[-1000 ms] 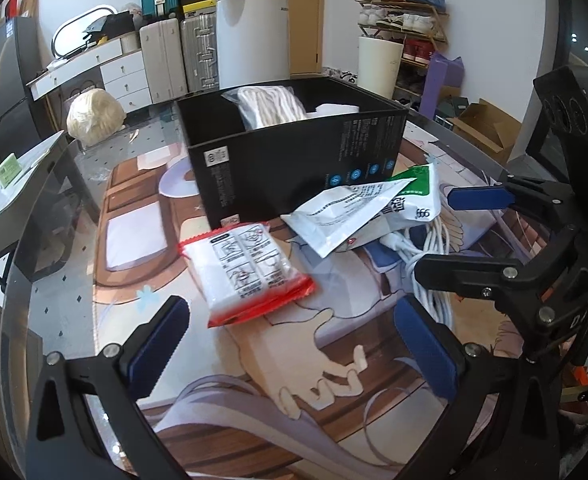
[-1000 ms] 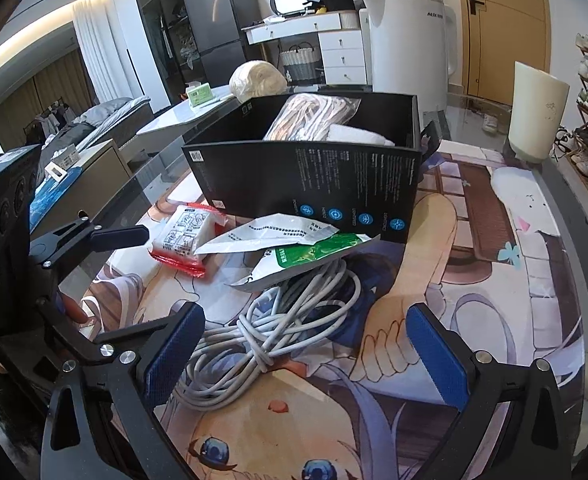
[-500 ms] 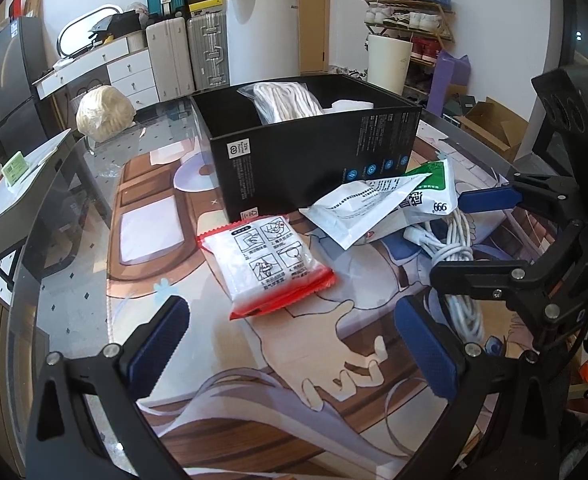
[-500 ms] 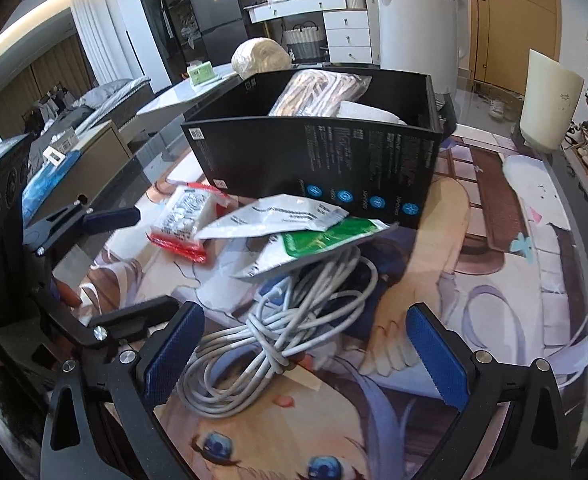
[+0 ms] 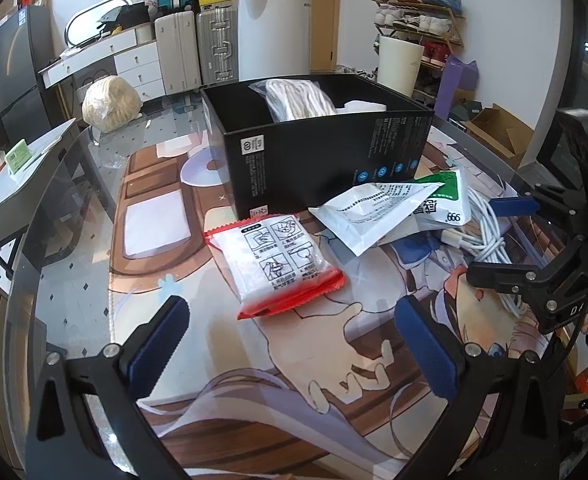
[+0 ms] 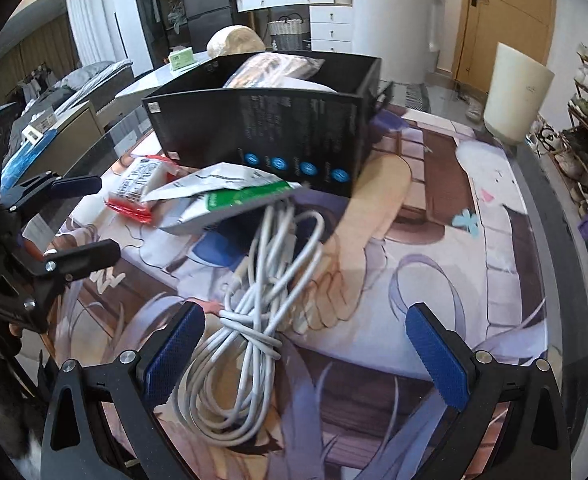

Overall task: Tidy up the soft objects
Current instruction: 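Grasp the red-and-white packet with the left tool while the right tool grasps the coiled white cable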

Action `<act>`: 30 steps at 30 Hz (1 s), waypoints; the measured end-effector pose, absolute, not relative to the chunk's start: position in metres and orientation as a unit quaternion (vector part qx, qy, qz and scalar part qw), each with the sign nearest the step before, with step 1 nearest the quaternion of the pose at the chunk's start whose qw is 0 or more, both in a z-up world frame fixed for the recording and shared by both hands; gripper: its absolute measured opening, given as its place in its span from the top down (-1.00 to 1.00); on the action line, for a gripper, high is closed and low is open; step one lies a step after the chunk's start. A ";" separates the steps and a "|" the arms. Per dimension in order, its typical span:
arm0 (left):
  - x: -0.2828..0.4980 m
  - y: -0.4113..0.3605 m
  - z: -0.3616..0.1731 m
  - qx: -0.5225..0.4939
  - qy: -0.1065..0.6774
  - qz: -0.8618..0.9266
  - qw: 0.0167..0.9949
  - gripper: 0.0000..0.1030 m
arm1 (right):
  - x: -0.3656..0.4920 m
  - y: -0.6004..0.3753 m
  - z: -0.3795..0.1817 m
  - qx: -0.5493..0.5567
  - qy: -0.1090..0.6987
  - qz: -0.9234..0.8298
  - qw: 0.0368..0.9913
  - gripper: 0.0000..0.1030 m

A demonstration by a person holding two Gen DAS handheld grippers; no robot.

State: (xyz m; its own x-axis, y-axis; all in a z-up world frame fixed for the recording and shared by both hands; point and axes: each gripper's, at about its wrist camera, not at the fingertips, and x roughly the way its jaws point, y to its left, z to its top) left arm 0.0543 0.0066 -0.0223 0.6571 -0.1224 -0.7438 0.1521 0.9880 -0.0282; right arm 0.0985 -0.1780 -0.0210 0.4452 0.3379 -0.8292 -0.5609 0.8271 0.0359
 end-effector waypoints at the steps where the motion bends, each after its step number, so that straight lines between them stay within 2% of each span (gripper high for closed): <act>1: 0.055 0.007 -0.023 0.016 0.409 -0.072 0.910 -1.00 | 0.099 -0.179 -0.021 -0.124 0.449 0.266 0.844 -0.98; 19: 0.083 0.024 -0.027 -0.028 0.430 -0.004 0.903 -1.00 | 0.090 -0.178 -0.023 -0.132 0.437 0.257 0.852 -0.97; 22: 0.087 0.025 -0.027 -0.033 0.427 0.000 0.904 -1.00 | 0.088 -0.179 -0.022 -0.132 0.427 0.258 0.856 -0.76; 24: 0.089 0.025 -0.027 -0.035 0.426 0.003 0.904 -1.00 | 0.087 -0.180 -0.020 -0.132 0.422 0.260 0.858 -0.47; 28: 0.092 0.029 -0.028 -0.039 0.428 0.016 0.903 -1.00 | 0.086 -0.181 -0.018 -0.132 0.417 0.262 0.860 -0.25; 30: 0.094 0.030 -0.029 -0.038 0.431 0.023 0.901 -1.00 | 0.086 -0.180 -0.017 -0.132 0.415 0.265 0.860 -0.04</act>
State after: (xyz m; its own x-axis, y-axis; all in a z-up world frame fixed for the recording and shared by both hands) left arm 0.0945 0.0299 -0.0292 0.6272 0.0086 -0.7788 -0.0738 0.9961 -0.0484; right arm 0.0855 -0.1804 -0.0169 0.5152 0.3459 -0.7842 -0.5650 0.8250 -0.0073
